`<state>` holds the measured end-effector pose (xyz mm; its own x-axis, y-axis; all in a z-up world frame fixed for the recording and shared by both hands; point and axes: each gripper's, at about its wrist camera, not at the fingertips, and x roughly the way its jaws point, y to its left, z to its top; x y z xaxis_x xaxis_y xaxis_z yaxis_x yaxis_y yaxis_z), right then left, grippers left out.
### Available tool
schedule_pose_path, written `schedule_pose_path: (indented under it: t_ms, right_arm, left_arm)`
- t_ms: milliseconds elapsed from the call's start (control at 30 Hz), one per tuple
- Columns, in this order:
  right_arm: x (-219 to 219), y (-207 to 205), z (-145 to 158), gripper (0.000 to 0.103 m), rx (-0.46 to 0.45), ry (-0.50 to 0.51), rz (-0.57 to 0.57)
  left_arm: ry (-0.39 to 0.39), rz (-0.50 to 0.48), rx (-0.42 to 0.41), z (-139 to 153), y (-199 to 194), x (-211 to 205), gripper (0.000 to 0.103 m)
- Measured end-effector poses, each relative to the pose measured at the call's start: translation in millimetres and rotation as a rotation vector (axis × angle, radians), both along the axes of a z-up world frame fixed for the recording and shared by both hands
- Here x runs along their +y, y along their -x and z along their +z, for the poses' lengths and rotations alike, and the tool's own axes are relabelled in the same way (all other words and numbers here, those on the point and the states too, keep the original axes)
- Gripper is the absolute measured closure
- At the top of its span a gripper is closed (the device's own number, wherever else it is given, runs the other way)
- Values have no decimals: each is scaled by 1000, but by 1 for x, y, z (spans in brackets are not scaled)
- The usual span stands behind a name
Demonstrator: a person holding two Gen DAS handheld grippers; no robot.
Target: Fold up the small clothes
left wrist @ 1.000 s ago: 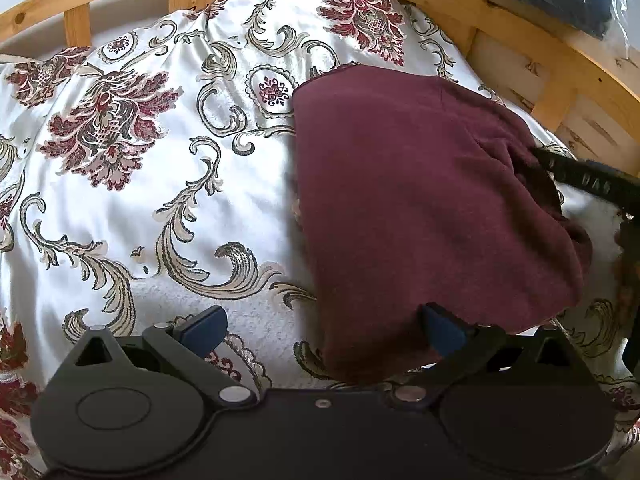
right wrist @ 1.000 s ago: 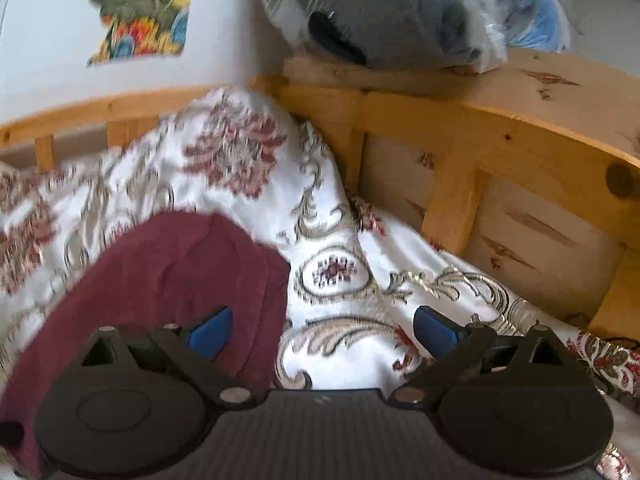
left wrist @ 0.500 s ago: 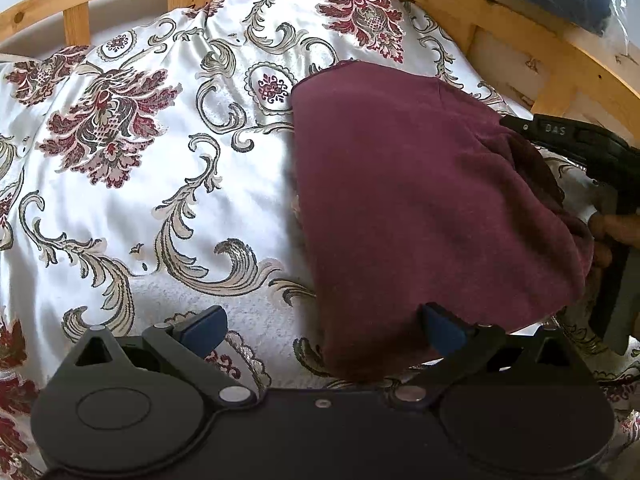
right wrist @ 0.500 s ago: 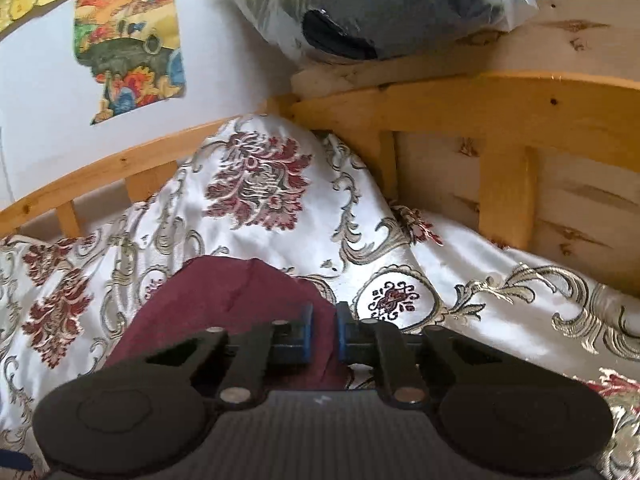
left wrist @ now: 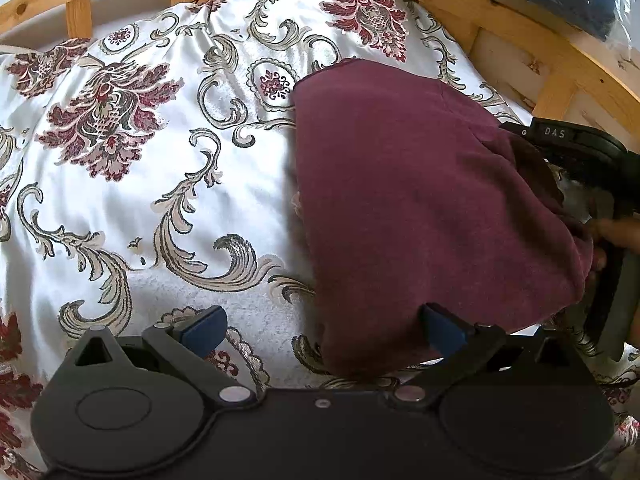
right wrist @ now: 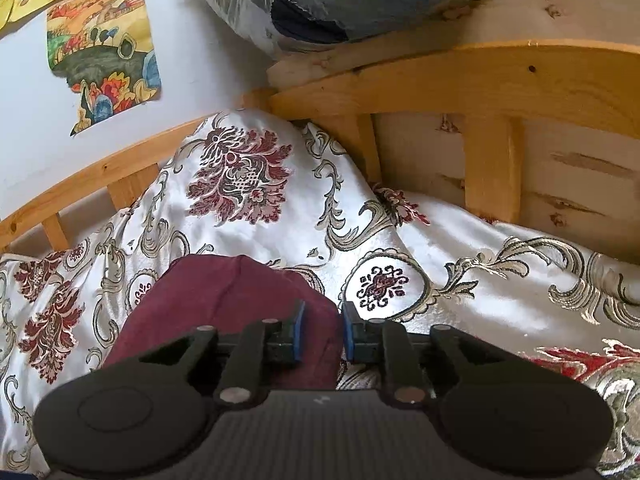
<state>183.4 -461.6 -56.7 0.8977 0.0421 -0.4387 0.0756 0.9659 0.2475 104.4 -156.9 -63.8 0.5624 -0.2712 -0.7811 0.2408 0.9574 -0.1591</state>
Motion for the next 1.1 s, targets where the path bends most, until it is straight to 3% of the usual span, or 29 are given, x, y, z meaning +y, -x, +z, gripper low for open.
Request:
schedule_pose_path:
  t_ms: [300, 400, 567, 667, 800, 933, 967, 1100]
  right_arm:
    - [-2, -1, -1, 72, 2, -4, -7]
    - [-7, 0, -1, 63, 2, -32, -17]
    - [-20, 0, -3, 36, -24, -187, 36]
    - [-17, -4, -5, 31, -40, -184, 55]
    - [-10, -15, -12, 23, -11, -143, 99]
    - [3, -24, -14, 5, 36, -68, 193]
    - [4, -26, -15, 1, 45, -66, 220]
    - [0, -33, -15, 0, 67, -107, 290]
  left_arm:
    - [1, 1, 1, 0, 0, 0, 0]
    - [1, 0, 1, 0, 0, 0, 0]
    - [38, 11, 26, -2, -2, 5, 0]
    - [60, -6, 67, 1, -11, 11, 0]
    - [146, -4, 65, 11, -19, 20, 1]
    - [281, -14, 50, 12, -33, 28, 1]
    - [282, -1, 63, 8, -39, 27, 1]
    - [354, 18, 181, -9, -63, 26, 1]
